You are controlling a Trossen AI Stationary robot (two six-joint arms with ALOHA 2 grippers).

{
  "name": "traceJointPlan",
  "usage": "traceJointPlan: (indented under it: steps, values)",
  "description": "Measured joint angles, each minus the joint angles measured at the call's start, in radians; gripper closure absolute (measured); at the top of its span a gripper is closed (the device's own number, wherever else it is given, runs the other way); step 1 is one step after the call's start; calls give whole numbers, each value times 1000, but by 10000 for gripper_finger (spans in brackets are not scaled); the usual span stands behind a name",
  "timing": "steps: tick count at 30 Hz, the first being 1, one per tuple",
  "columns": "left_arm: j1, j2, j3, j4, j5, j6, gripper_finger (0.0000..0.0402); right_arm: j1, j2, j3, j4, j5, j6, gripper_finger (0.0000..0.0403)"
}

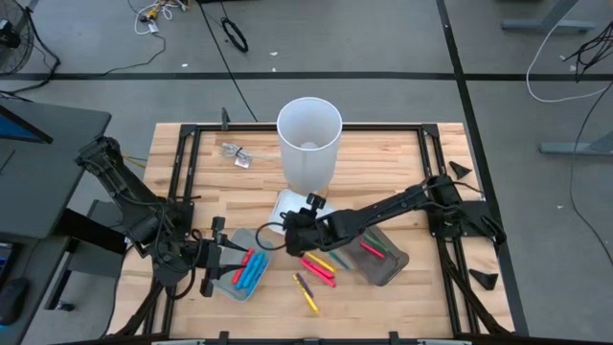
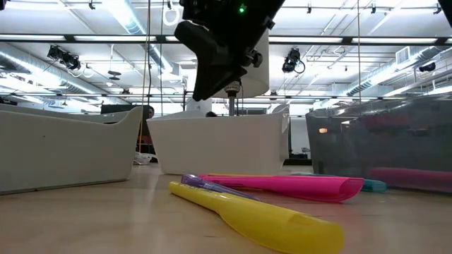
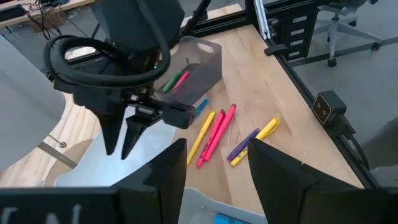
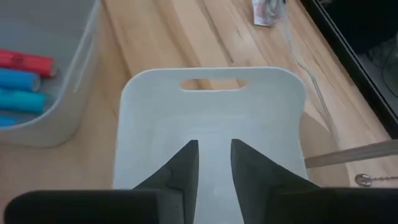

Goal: Pick & Place Markers
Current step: Adjust the white bin

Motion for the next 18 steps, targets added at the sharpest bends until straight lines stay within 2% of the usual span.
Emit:
traceJointPlan:
  steps: [5,13,18]
  values:
    - [0,0,0,0,0,0,225,3,1,0,-4,-72,-23,308]
    - [0,0,0,0,0,2,225,4,79,-1,-17,-79,-45,308]
    - [1,0,0,0,0,13,225,16,85,-1,-15,-81,-46,308]
